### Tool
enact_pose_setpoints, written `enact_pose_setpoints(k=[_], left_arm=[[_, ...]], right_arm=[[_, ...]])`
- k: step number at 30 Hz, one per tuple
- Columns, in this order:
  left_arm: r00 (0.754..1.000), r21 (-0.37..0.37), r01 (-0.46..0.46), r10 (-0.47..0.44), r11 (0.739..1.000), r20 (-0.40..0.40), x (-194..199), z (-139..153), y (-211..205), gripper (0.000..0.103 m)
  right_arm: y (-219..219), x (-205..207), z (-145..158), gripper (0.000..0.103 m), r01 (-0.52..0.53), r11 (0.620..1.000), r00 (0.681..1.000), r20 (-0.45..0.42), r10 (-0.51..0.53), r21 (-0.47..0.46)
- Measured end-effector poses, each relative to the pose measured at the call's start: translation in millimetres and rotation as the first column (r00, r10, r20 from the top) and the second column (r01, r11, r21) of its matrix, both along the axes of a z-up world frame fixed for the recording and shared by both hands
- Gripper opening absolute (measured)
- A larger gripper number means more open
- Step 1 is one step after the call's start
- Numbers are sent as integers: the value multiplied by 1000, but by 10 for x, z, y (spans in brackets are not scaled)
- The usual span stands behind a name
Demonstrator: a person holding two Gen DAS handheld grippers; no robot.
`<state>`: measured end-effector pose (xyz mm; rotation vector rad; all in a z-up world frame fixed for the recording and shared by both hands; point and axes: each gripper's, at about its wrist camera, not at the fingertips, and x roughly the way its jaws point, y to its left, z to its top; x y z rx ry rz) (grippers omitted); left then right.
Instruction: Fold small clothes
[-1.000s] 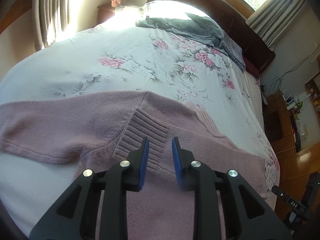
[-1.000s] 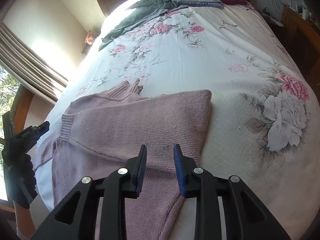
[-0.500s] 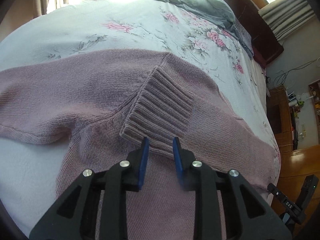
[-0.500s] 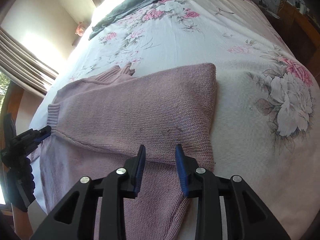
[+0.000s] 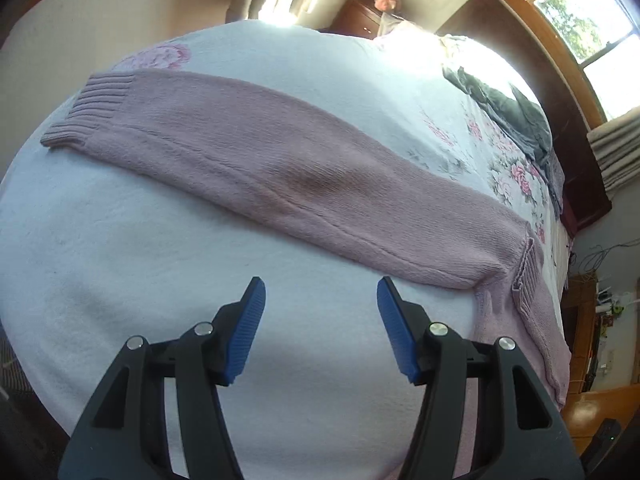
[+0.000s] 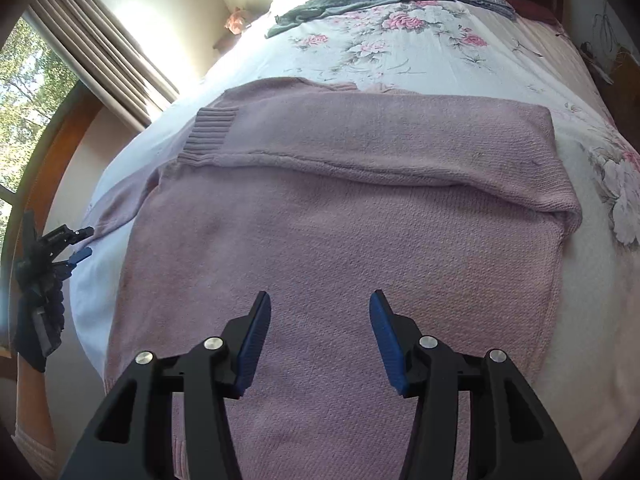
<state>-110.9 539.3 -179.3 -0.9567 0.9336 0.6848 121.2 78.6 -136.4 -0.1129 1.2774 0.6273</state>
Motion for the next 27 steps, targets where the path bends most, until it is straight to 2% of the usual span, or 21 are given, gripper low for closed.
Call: enact_pose_setpoints(k=[3,5,8,11,19,24,27], left_arm=[[993,-34,-110,111,993,28,-450,-88,340,57],[979,-79,-183,189,980,71,-711,-166,546,56],[942,-166,-262,289,951,168,-985,-266,836,53],[903,-207,-310,356,928,240,-1116,-311,1078,53],[870,-251,-323,391,912,300,-1170,-402,1403,52],[864,-222,-329,388,918,322,-1221,-405,1523,52],[850,-228,-349,409,909,331,-1223,-448,1620,51]], right_arm=[[138,-157,-79,52,-5,1000,1000,6,5,-25],[200,-225,-113,52,-2,1000,1000,-3,2,-25],[258,-295,-122,52,13,999,1000,-7,-13,-42],[299,-363,-60,52,25,997,999,30,-23,-74],[284,-558,125,52,70,991,994,92,-59,-117],[316,-573,-29,53,105,986,994,58,-98,-126],[378,-577,-104,53,113,986,993,39,-109,-124]])
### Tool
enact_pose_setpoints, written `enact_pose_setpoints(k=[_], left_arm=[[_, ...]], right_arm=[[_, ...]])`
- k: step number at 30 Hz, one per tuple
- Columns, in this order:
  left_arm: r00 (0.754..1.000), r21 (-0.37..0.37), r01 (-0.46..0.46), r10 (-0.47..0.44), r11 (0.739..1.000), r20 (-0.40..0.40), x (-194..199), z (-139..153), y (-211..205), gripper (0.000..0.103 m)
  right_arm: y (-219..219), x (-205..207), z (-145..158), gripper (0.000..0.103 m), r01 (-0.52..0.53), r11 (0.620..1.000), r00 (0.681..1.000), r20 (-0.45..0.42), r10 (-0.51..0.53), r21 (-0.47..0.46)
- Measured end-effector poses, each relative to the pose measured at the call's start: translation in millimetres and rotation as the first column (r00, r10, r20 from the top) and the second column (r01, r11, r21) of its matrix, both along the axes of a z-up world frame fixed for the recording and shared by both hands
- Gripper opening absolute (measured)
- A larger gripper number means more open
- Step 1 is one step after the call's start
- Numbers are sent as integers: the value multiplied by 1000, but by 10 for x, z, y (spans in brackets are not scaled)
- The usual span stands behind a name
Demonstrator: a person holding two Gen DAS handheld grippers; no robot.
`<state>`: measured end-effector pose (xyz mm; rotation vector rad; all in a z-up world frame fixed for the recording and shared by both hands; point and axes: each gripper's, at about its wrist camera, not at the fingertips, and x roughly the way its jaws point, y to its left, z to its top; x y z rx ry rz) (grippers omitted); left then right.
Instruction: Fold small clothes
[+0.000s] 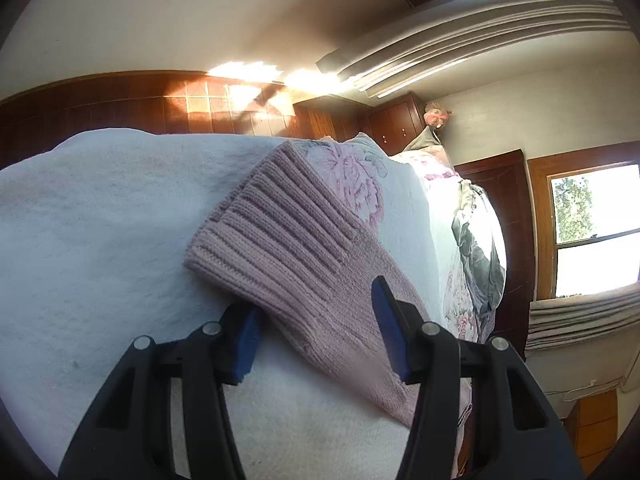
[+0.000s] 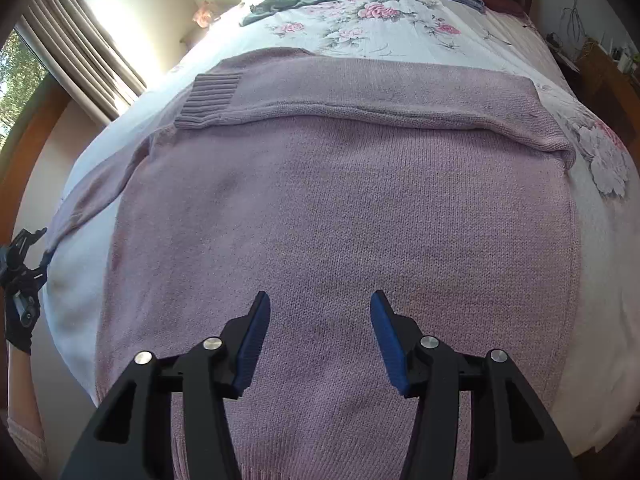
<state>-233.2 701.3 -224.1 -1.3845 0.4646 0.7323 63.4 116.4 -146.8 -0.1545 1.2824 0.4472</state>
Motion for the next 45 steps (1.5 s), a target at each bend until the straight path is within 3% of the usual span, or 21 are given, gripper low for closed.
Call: enact_pose_setpoints(k=[5,9,13,17,23,26,30,34,40,45], left_arm=[[998,49,1,2,999,-58,63,32,98,40],[995,69,-5,12,998,-101,71,61,122,9],[991,124,10,7,992,-132,152,201,70,7],[988,223,74,-42,972,-147,409,537,-87,6],[975,309,217,-188,926,-120,1122,1101,-612,6],[954,357,298,-286,885,-87,1570,1394,-1027,6],[904,407,404,-425,819,-44,2169,1677,-1676,6],[834,408,521,-549,750,-58,2725,1749,-2336,6],[717,384,664,-692,642,-82,3344,1633,-3263,6],[619,349,766,-766,540,-174,3765,1355,-3829,6]], right_arm=[[117,-25,19,53,-18,1000,1000,22,19,-23],[86,-12,39,53,-13,1000,999,33,14,-23],[-30,10,17,53,12,1000,1000,28,-11,-18],[-138,18,1,53,21,1000,999,27,-21,-12],[-377,95,30,53,48,998,998,39,-49,39],[-508,144,30,53,63,997,997,30,-65,52],[-635,167,76,53,49,998,998,44,-50,24],[-725,205,95,53,38,999,997,73,-40,32],[-889,225,17,53,37,998,996,80,-40,41],[-1120,251,-29,53,53,993,995,77,-61,108]])
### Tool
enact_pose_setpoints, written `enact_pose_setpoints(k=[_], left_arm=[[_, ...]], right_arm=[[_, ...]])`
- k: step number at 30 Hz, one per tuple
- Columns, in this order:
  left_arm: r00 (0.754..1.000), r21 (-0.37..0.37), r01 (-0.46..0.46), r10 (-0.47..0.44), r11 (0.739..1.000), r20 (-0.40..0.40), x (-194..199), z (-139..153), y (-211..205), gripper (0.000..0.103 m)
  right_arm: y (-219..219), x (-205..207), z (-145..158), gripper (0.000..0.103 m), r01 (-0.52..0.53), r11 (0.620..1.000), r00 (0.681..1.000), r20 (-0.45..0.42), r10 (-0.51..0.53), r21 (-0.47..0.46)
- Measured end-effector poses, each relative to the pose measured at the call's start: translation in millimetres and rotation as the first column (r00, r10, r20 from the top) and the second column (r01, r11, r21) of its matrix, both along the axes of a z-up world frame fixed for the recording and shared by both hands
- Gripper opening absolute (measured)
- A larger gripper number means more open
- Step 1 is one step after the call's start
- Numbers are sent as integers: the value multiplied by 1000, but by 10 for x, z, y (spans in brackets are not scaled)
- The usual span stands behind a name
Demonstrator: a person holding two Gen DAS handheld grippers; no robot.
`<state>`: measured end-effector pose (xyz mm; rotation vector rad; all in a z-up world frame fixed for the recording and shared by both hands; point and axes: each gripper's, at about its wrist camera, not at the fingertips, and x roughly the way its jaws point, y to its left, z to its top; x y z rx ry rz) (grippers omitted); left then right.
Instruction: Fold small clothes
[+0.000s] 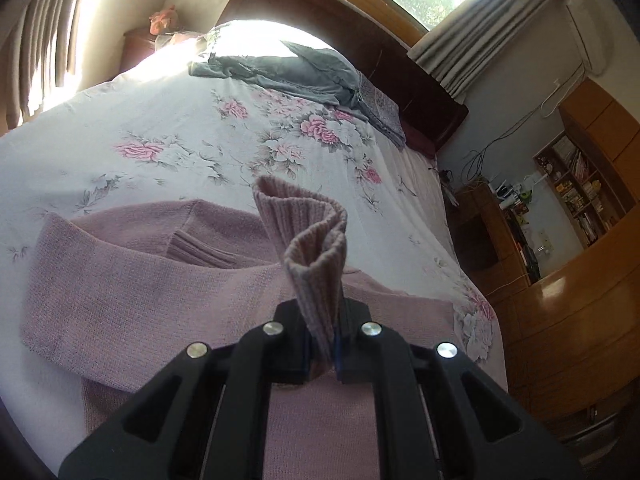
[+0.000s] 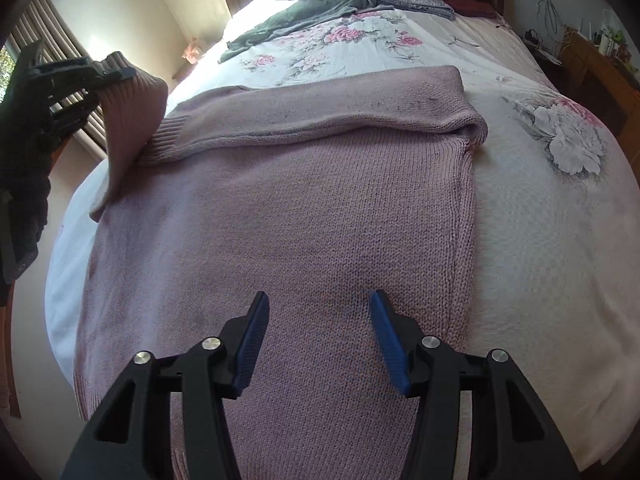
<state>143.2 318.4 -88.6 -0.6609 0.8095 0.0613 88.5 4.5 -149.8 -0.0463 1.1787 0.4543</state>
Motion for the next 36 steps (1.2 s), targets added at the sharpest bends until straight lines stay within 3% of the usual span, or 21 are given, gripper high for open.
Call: enact_pose_setpoints(k=[3,6,9,15,18,20,23,29,32,36], left_arm=[[995,12,57,-56,998,-79,185,-265,-222,10],[982,-1,105,-104,994,-160,305,-561,-384,21],[971,-4,134,-132,991,-200,332,-744,-471,23],[965,-62,211,-218,976,-147,93,-629,-484,33],[964,-44,259,-261,965,-51,-197,-406,-450,40],[971,19,237,-237,971,-19,-398,-305,-337,51],[988,98,151,-147,984,-50,-565,-347,2,53],[996,114,-20,29,993,-86,-885,-425,683,53],[994,120,-47,58,992,-96,-1009,-422,868,54],[992,113,-85,94,990,-78,-1181,-371,1050,60]], right_arm=[[-117,5,1,53,1,999,1000,-6,-1,45],[-188,11,8,53,4,997,1000,-21,-2,76],[-208,19,19,53,-1,997,1000,-26,3,74],[-161,51,30,53,-5,998,999,-37,7,61],[-141,117,68,54,11,997,999,-39,-8,70],[-104,181,120,54,8,996,999,-49,-4,91],[4,303,240,54,-12,994,999,-49,18,109],[344,713,389,54,-28,985,996,-79,42,167],[564,973,368,54,-24,977,993,-108,48,210],[875,1237,225,54,-29,980,987,-151,59,198]])
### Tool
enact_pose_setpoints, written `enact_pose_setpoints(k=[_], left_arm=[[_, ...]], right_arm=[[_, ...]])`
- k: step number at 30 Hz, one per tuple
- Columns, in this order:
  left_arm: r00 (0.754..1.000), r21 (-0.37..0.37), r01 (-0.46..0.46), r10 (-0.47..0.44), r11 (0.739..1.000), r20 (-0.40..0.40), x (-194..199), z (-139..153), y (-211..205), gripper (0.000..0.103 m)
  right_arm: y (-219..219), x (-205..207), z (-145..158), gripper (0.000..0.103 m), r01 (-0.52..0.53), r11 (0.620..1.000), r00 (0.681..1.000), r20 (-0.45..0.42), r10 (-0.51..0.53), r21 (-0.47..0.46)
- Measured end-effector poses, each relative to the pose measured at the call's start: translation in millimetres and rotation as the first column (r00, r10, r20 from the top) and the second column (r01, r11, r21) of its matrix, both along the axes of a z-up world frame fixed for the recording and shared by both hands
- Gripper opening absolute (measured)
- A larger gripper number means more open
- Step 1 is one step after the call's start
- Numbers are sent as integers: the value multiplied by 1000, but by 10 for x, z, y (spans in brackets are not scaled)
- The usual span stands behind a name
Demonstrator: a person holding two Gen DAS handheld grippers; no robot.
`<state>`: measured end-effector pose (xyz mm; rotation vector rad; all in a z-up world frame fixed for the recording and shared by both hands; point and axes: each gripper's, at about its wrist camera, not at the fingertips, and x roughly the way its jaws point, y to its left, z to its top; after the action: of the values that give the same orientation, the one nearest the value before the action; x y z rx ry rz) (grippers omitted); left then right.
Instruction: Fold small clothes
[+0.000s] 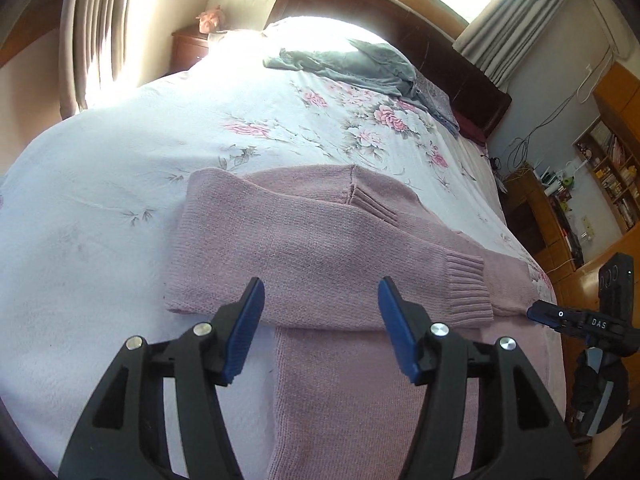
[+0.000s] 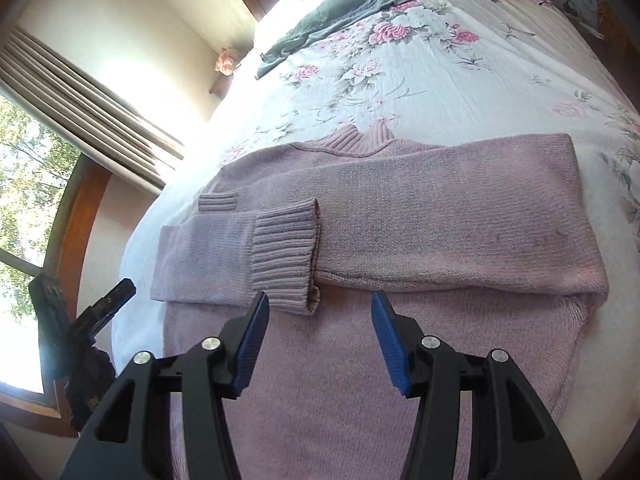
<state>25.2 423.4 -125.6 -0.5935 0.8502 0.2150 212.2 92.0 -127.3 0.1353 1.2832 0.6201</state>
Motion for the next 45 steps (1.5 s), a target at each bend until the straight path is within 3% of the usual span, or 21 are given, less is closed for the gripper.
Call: enact_pose_setpoints(k=[5,9,13,16,19,26,35,41,45], left_arm=[[997,-49,-51,53,997,48,-191,-5,197,64],[996,-94,-84,87,992,32,-226,-125,269,64],[995,-85,-91,93,992,21,-224,-150,287,64],[995,-85,-100,101,991,13,-193,-146,313,64],[995,-83,-103,103,991,-6,-136,-157,328,64],[994,-57,-107,106,993,-24,-30,-62,374,64],[995,-14,-86,85,996,-43,225,-1,283,64],[998,-9,-34,34,999,-52,457,-53,60,64],[997,14,5,-4,1000,-72,617,-118,-105,64]], right_arm=[[324,165,-213,54,-42,996,999,-35,39,-73],[485,260,-397,54,-58,995,996,-76,52,-84],[601,307,-471,53,-75,994,995,-68,69,-86],[669,352,-455,37,-99,993,994,-54,95,-60],[723,400,-420,11,-128,992,989,-72,129,22],[698,345,44,9,-153,974,988,-1,155,165],[124,385,720,9,-129,963,989,104,107,236],[-525,537,893,9,-33,981,989,151,4,192],[-940,681,842,9,56,986,986,146,-79,157]])
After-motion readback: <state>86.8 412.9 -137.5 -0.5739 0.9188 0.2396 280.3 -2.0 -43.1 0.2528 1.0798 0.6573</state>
